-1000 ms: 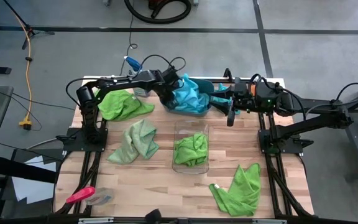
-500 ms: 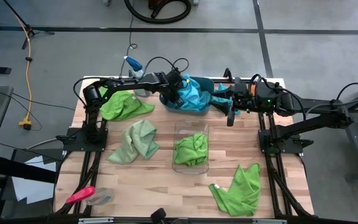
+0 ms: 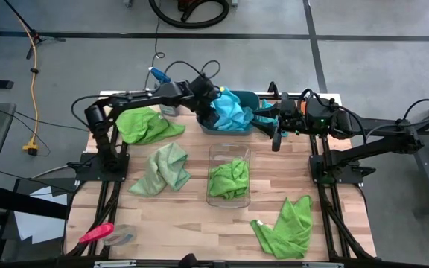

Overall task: Sort microfiber towel by color & place in baskets
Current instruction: Put the blue microfiber towel into the blue bin

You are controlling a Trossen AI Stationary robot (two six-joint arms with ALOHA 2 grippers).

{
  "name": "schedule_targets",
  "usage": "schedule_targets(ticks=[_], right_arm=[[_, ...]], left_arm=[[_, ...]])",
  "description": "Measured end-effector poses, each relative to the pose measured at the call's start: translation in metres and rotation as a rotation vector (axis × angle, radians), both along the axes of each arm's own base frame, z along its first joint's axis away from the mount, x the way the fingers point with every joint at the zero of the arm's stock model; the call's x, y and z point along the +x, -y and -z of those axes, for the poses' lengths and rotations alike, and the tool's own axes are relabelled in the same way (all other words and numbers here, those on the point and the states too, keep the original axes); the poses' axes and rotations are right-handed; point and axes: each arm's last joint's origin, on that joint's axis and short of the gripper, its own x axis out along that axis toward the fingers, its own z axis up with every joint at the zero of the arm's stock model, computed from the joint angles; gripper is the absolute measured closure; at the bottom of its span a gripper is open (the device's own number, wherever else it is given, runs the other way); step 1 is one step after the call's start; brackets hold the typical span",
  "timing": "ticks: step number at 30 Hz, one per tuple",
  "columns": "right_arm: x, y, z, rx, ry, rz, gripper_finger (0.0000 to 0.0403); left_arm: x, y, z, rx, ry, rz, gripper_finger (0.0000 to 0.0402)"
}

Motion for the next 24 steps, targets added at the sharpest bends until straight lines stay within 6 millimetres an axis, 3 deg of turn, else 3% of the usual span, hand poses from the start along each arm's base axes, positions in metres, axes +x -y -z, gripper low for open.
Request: schedule_targets(ticks=[10,17,20,24], right_arm=[[0.0,0.0,0.0,-0.03,-0.006,-0.004,0.0238],[-0.001,0.003,0.001,-0.011,-0.013,0.09,0.0238],[-0.005,0.007,0.014,0.097,-0.106,0.226,0.0238],[-0.019,0.015,0.045,0.306,-0.335,0.399,0.0238]], left_arm=[[-0.036,0.012,-0.073,0.099,0.188,0.01,0.0232],[-0.059,0.015,-0.102,0.126,0.265,-0.042,0.0232],[-0.068,0.023,-0.117,0.105,0.328,0.004,0.0232],[-0.078,0.041,-0.132,0.158,0.381,0.037,0.0232]])
